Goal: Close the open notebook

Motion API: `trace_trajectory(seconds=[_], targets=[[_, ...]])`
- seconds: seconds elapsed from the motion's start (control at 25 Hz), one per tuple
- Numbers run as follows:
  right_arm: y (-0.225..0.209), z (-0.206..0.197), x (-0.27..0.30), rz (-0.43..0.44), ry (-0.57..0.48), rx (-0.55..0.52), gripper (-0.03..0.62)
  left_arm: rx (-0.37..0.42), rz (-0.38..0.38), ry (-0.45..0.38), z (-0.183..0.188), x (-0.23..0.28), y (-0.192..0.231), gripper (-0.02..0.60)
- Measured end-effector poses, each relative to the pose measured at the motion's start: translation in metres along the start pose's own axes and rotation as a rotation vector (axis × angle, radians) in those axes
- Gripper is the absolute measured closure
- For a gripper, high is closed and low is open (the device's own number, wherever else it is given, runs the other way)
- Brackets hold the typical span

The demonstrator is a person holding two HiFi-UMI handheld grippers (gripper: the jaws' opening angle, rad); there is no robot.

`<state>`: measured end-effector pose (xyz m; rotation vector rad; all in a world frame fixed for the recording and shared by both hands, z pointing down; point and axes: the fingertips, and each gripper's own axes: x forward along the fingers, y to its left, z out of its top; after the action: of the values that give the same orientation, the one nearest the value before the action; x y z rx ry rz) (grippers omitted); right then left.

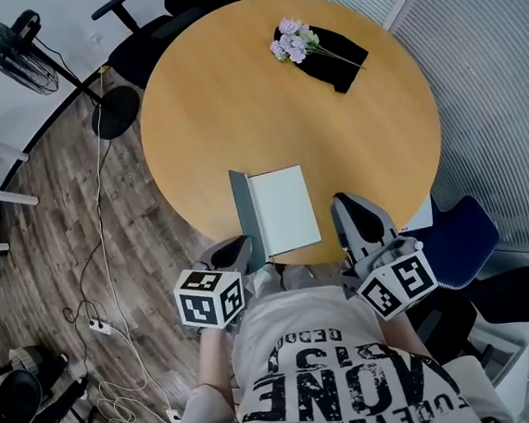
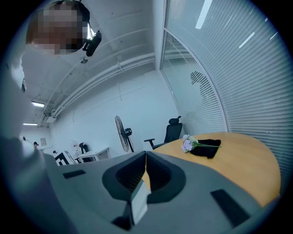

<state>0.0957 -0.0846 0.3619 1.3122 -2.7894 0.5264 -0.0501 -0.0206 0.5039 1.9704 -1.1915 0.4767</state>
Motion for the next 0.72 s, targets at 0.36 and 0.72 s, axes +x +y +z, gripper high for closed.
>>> trace_trajectory(seconds=[0.36, 0.72], targets=[[-0.014, 0.007, -0.007, 0.009, -0.014, -0.005, 0.582, 0.003, 0.01, -0.009, 0.004, 0.008, -0.013, 0.563], [-0.03, 0.01, -0.013, 0.021, -0.018, -0.01, 0.582, 0.001, 0.021, -0.023, 0.006, 0.018, -0.025, 0.563]])
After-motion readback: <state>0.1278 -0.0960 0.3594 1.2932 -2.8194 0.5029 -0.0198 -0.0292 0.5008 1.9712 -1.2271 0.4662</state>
